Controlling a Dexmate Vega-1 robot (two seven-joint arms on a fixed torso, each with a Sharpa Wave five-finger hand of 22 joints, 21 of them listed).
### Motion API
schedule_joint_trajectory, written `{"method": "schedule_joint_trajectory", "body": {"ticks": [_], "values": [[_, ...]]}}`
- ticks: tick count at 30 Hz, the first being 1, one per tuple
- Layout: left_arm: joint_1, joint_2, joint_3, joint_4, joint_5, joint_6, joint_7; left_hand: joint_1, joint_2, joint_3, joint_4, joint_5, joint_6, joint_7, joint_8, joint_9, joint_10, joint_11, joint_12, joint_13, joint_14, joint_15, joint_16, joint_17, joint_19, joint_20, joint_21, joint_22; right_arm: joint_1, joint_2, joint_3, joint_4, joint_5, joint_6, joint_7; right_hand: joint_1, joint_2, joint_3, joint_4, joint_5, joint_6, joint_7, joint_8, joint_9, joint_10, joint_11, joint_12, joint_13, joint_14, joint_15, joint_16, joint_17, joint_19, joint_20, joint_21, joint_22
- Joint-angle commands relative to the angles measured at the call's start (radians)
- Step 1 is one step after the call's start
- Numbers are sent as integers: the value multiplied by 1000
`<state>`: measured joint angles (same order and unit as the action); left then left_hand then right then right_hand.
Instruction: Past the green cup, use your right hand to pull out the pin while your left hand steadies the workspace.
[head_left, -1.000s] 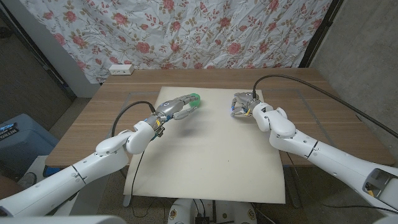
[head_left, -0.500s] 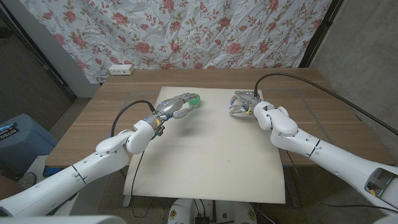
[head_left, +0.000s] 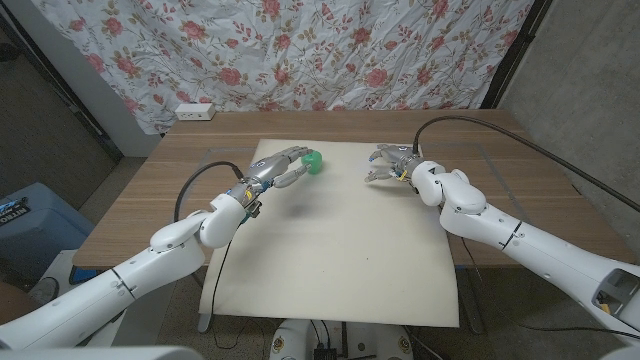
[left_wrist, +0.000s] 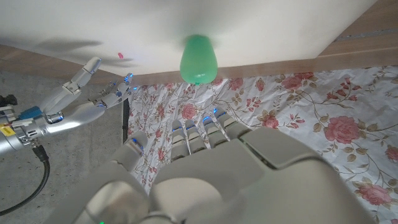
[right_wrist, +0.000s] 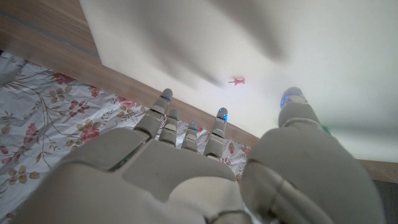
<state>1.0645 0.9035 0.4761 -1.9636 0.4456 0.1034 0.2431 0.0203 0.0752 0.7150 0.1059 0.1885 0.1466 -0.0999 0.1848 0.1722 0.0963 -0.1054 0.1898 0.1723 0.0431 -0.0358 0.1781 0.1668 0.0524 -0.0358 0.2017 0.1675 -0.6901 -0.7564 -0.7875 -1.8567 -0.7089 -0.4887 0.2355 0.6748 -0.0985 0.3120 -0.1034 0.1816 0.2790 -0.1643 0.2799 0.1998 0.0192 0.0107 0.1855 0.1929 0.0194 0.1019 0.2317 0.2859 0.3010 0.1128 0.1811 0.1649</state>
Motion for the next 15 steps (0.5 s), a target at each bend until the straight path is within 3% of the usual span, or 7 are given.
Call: {"method": "schedule_joint_trajectory", "body": {"ticks": [1,15], "values": [[18,-20,-43,39,-105,-37,40,1,74,5,-1,-1,5,0,-1,3,4,-5,1,2,9,-74,-1,2,12,-115,-4,1,-32,-13,56,1,120,38,-90,-24,5,-4,7,5,-17,5,-12,0,-8,-3,6,5,-10,2,-4,2,-5,-5,1,5],[17,-50,-74,112,-213,-117,83,-3,69,4,0,-2,-1,0,-3,3,2,-7,0,2,11,-73,-1,3,20,-111,-4,1,-89,-20,123,5,270,74,-215,-73,43,-7,29,2,-36,28,-36,-5,16,1,14,3,-16,-17,-4,3,-5,-29,4,4]]}}
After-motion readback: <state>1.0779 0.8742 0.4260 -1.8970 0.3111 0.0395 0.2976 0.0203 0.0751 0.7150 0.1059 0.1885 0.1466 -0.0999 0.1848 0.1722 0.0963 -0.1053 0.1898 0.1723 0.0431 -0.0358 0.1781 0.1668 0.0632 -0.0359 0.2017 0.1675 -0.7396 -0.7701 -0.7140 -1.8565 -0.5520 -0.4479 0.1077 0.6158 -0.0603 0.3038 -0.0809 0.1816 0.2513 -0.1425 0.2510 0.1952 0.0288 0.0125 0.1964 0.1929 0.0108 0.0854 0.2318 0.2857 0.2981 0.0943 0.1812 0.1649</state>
